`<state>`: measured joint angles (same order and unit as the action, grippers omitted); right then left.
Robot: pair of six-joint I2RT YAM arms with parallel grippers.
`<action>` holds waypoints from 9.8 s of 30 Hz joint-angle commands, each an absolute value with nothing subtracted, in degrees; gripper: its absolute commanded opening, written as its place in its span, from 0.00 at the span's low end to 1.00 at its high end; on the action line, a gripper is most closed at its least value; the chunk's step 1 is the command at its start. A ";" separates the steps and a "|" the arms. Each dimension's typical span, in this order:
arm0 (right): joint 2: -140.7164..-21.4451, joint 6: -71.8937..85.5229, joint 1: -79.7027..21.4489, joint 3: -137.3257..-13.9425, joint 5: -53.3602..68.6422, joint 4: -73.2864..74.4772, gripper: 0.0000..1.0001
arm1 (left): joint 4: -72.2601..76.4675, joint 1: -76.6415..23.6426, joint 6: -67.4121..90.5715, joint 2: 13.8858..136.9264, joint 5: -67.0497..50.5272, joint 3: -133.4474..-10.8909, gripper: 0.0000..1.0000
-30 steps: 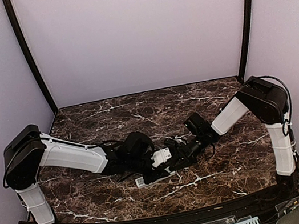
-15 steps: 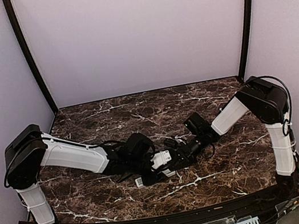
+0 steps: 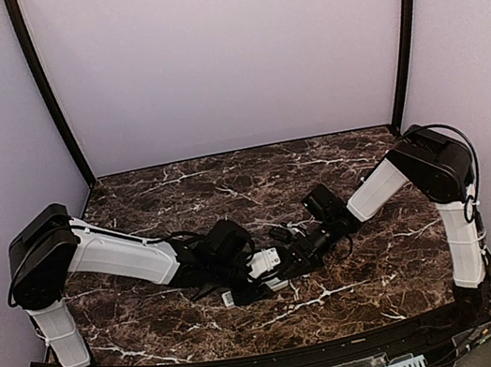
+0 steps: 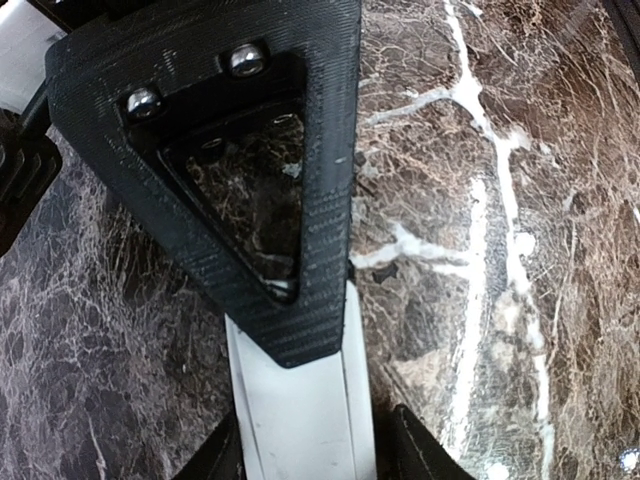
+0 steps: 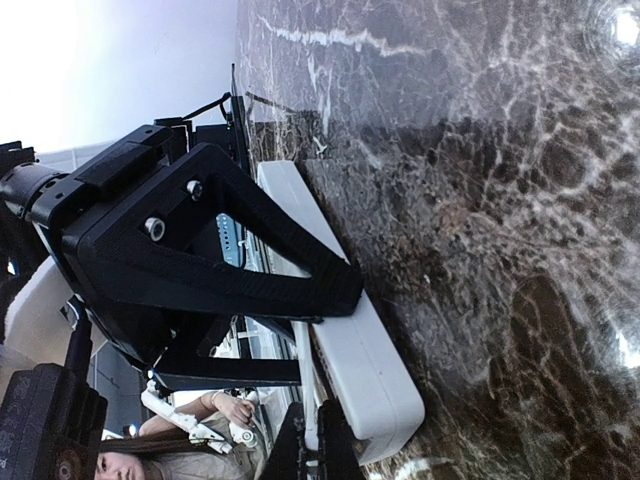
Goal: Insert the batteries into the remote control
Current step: Load the battery cover onto the remote control without the battery cover.
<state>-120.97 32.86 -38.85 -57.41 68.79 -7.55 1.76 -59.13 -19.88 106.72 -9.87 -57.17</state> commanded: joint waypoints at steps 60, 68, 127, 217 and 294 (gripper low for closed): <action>-115.15 29.54 -39.46 -56.62 59.47 2.76 0.31 | 2.04 -59.51 -22.53 108.04 -10.77 -56.16 0.00; -113.25 27.07 -39.24 -56.95 57.06 7.93 0.34 | 1.89 -59.57 -22.70 107.99 -10.54 -55.99 0.00; -110.95 28.59 -41.39 -61.27 59.24 6.21 0.00 | 4.50 -59.50 -20.18 99.48 -7.32 -49.52 0.54; -106.44 36.31 -41.47 -50.43 46.59 0.27 0.09 | 1.11 -60.47 -5.78 107.83 -8.78 -59.15 0.02; -107.66 44.02 -57.31 -61.98 6.83 21.79 0.00 | 3.83 -60.43 -4.00 93.03 -1.93 -50.18 0.10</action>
